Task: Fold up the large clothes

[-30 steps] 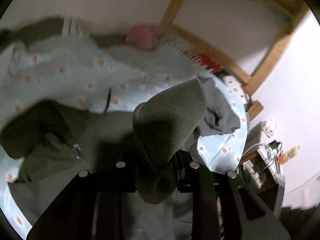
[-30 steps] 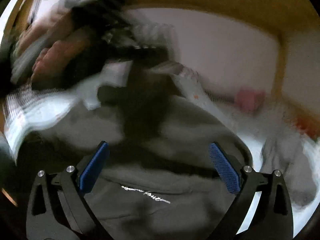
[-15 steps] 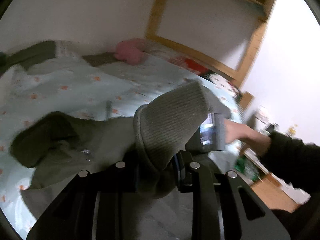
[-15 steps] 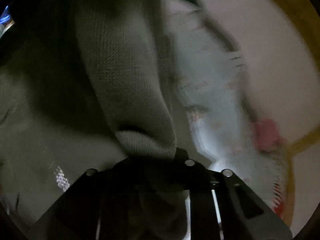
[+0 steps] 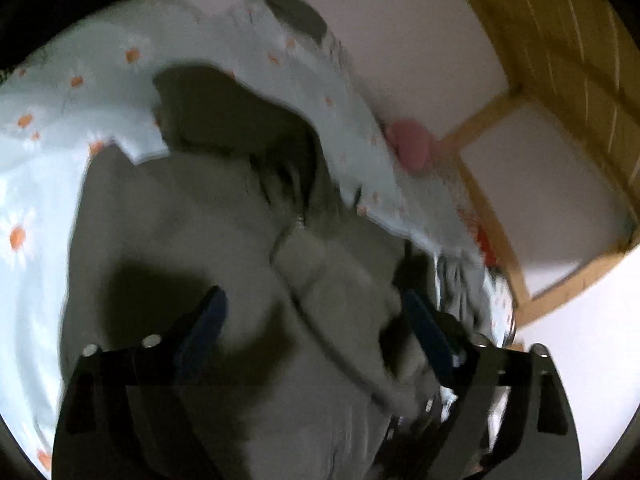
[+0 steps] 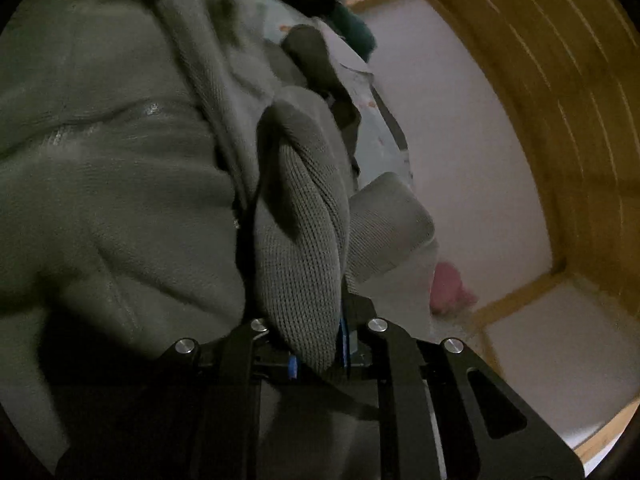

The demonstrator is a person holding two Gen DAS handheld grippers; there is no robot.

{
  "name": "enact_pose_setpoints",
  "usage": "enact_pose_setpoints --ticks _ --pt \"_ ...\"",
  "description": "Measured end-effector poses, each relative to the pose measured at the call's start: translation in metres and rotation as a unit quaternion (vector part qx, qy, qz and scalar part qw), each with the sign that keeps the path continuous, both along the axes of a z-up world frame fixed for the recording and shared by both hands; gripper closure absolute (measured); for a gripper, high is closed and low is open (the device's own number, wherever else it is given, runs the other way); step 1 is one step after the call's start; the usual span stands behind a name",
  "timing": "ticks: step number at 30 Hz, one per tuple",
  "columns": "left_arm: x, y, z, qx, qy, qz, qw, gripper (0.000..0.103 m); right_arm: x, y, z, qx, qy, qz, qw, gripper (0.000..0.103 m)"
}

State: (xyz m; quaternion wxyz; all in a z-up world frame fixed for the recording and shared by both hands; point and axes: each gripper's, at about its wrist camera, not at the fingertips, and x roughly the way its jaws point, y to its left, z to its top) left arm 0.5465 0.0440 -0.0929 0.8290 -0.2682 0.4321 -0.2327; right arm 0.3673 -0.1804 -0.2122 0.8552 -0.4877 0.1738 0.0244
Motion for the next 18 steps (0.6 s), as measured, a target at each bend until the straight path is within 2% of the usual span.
enact_pose_setpoints --ticks 3,5,7,8,9,11,12,14,15,16,18 --pt "0.001 -0.021 -0.019 0.018 0.032 -0.007 0.9993 0.008 0.022 0.004 0.008 0.024 0.005 -0.011 1.0 0.088" --pt "0.015 -0.033 -0.036 0.012 0.074 -0.012 0.9971 0.008 0.027 0.005 0.011 0.035 0.009 -0.016 0.999 0.088" --pt "0.038 -0.045 -0.049 -0.003 0.091 -0.004 0.9958 0.008 0.037 0.008 0.015 0.054 0.016 -0.023 0.998 0.088" --pt "0.048 -0.048 -0.056 -0.002 0.099 0.005 0.9951 0.008 0.041 -0.007 0.008 0.062 0.016 -0.027 0.998 0.088" --pt "0.063 -0.057 -0.066 -0.012 0.122 -0.002 0.9925 0.008 0.047 -0.019 -0.006 0.065 0.017 -0.029 0.997 0.088" --pt "0.085 -0.07 -0.08 -0.033 0.156 -0.021 0.9869 0.008 0.042 -0.022 -0.008 0.074 0.018 -0.033 0.997 0.087" --pt "0.099 -0.079 -0.091 -0.031 0.181 -0.029 0.9825 0.008 0.043 -0.023 -0.008 0.077 0.019 -0.033 0.996 0.087" --pt "0.107 -0.087 -0.095 -0.01 0.19 -0.031 0.9813 0.008 0.048 -0.022 -0.007 0.079 0.02 -0.032 0.996 0.087" --pt "0.109 -0.091 -0.088 -0.003 0.179 -0.037 0.9832 0.037 0.045 -0.023 -0.006 0.083 0.02 -0.032 0.996 0.087" --pt "0.11 -0.094 -0.082 0.006 0.17 -0.051 0.9842 0.081 0.042 -0.025 -0.004 0.089 0.02 -0.033 0.995 0.087" --pt "0.105 -0.09 -0.068 -0.006 0.142 -0.053 0.9885 0.081 0.036 -0.028 -0.001 0.103 0.016 -0.034 0.994 0.087"
